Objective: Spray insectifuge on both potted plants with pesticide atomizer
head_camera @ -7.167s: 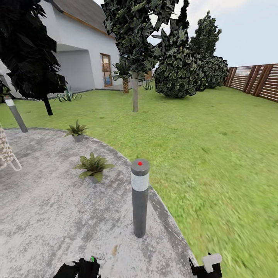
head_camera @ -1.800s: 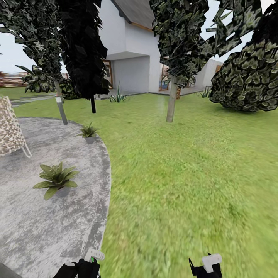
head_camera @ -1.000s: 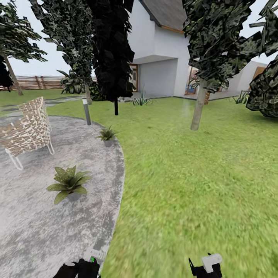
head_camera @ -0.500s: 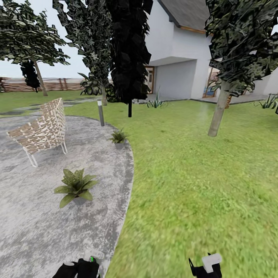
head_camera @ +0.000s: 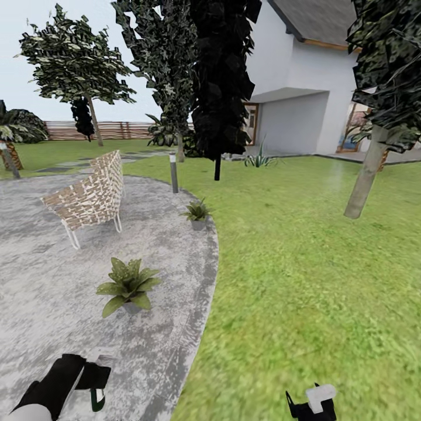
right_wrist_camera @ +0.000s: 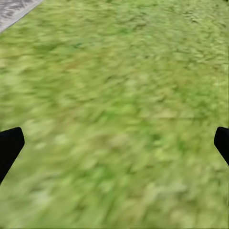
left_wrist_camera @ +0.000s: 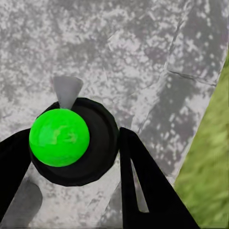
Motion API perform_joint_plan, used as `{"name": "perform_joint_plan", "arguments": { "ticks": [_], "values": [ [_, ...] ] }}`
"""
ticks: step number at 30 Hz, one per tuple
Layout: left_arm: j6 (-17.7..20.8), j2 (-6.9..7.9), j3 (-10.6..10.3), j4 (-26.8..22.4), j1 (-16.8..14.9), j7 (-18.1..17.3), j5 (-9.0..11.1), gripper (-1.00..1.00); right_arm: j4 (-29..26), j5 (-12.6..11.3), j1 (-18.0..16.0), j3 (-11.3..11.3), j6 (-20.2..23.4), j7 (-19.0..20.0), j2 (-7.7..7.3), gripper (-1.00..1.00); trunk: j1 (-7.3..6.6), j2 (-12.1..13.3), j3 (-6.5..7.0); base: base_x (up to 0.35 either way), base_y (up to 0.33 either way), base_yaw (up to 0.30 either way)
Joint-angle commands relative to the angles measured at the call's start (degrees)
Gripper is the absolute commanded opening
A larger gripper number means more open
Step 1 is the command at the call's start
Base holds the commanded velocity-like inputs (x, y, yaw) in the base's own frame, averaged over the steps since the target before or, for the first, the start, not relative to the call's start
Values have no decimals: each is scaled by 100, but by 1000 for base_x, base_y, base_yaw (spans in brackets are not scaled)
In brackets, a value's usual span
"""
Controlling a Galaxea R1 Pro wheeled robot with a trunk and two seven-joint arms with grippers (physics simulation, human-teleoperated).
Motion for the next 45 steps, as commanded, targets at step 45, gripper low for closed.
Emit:
{"name": "perform_joint_plan", "arguments": {
  "ticks": [45],
  "values": [
    [773, -27, -506, -30, -1050, -3119, -3481, -100, 3, 29, -3, 20, -11, -36, 10, 100, -1, -2, 54, 172, 99, 129]
  ]
}}
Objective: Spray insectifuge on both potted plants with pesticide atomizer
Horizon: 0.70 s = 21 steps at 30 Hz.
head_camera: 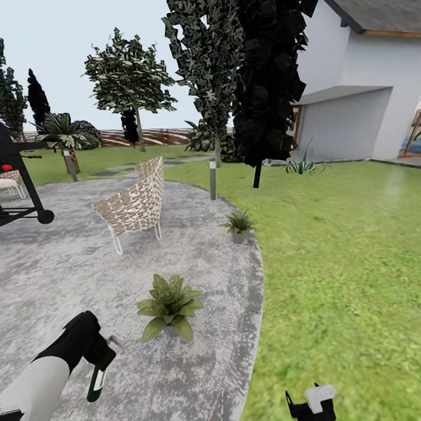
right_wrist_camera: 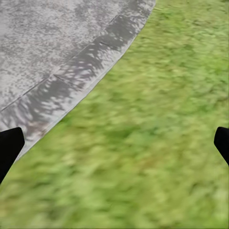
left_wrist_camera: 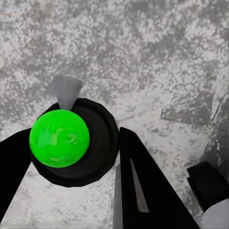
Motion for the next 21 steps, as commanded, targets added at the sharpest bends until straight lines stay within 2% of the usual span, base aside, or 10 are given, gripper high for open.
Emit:
{"name": "perform_joint_plan", "arguments": {
  "ticks": [1, 2, 4, 6, 7, 12, 17, 21],
  "values": [
    [28, -9, -91, -5, -5, -86, -40, -100, 4, 35, -4, 19, -13, -36, -2, 100, -1, -3, -6, 6, 5, 10],
    [28, -10, -220, -9, -5, -176, -41, -100, 4, 35, -4, 19, -13, -36, -3, 100, -1, -3, -6, 4, 3, 6],
    [46, -7, -654, -54, -10, -590, -55, -100, 4, 35, -4, 19, -13, -36, -3, 100, -1, -3, -6, 2, 1, 3],
    [265, -8, -1090, -85, -22, -998, -65, -100, 4, 35, -4, 16, -14, -36, -3, 100, -1, -3, -6, 0, 0, 1],
    [415, -9, -1191, -92, -68, -1080, -68, -100, 4, 35, -4, 15, -14, -36, -3, 100, -1, -3, -6, 0, 0, 0],
    [682, 2, -1297, -83, -328, -1172, -109, -100, 4, 35, -4, 15, -14, -36, -3, 100, -1, -3, -6, 65, 9, 0],
    [703, -4, -1307, -74, -317, -1179, -319, -100, 4, 35, -4, 13, -14, -36, -3, 100, -1, -3, -6, 304, 63, 0],
    [704, -2, -1301, -51, -304, -1179, -385, -100, 4, 35, -4, 12, -14, -36, -3, 100, -1, -3, -6, 332, 28, 0]
  ]
}}
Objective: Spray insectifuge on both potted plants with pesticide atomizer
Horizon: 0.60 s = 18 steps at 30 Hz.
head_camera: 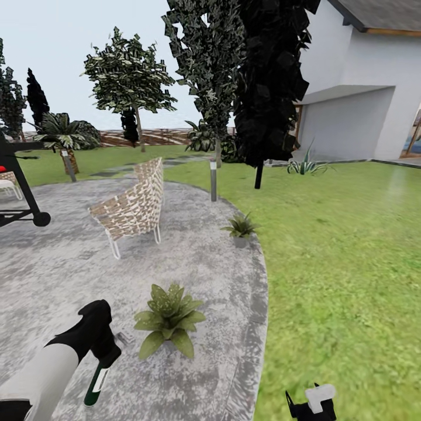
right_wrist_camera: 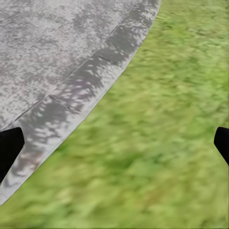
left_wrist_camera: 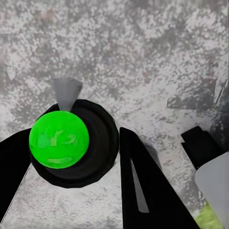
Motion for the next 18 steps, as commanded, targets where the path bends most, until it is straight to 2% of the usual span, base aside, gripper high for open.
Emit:
{"name": "perform_joint_plan", "arguments": {
  "ticks": [1, 5, 9, 13, 18],
  "values": [
    [41, 2, -18, 4, 1, -46, -34, -100, 4, 35, -4, 17, -13, -36, -1, 100, 2, -2, -6, 334, 6, 0],
    [31, 4, -21, 38, 10, -50, -38, -100, 4, 35, -4, 18, -13, -36, -1, 100, 2, -2, -6, 202, 2, 0],
    [-3, 26, -14, 74, 33, -42, -8, -100, 4, 35, -4, 16, -13, -36, -1, 100, 2, -2, -6, 28, 0, 0],
    [-32, 35, -13, 173, 236, -31, -22, -100, 4, 35, -4, 17, -13, -36, -1, 100, 2, -2, -6, 3, 0, 0],
    [-36, 23, 7, 188, 331, -28, -17, -100, 4, 35, -4, 20, -13, -36, -1, 100, 2, -2, -6, 0, 0, 0]
  ]
}}
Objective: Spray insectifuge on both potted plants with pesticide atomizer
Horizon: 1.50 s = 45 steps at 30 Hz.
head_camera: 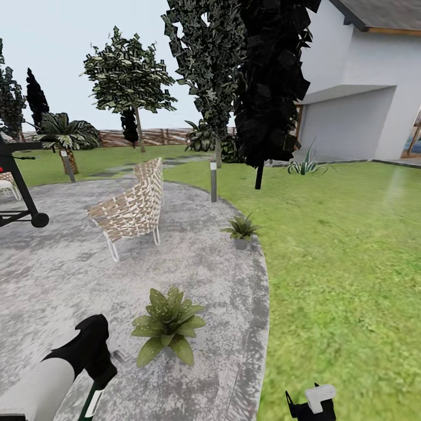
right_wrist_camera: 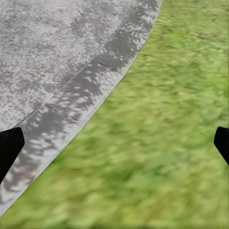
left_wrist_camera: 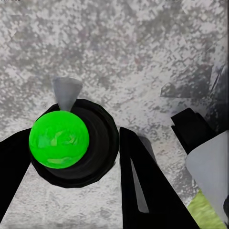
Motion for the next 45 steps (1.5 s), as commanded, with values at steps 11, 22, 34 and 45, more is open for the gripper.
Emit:
{"name": "perform_joint_plan", "arguments": {
  "ticks": [11, 22, 34, 45],
  "values": [
    [26, -7, 37, -69, 189, -16, 42, -100, 4, 35, -4, 18, -12, -36, -1, 100, -1, -3, -6, 0, 0, 0],
    [73, -36, 39, -451, 222, 61, 51, -100, 4, 35, -4, 18, -4, -44, -1, 100, -1, -3, -6, 0, 0, 0],
    [62, 130, 37, -518, 299, 85, -16, -100, 4, 35, -4, 15, -4, -45, -1, 100, -1, -3, -6, 0, 0, 0],
    [98, -61, 31, -587, 233, 568, 32, -100, 4, 35, -4, 19, -4, -45, -1, 100, -1, -3, -6, 0, 0, 0]
  ]
}}
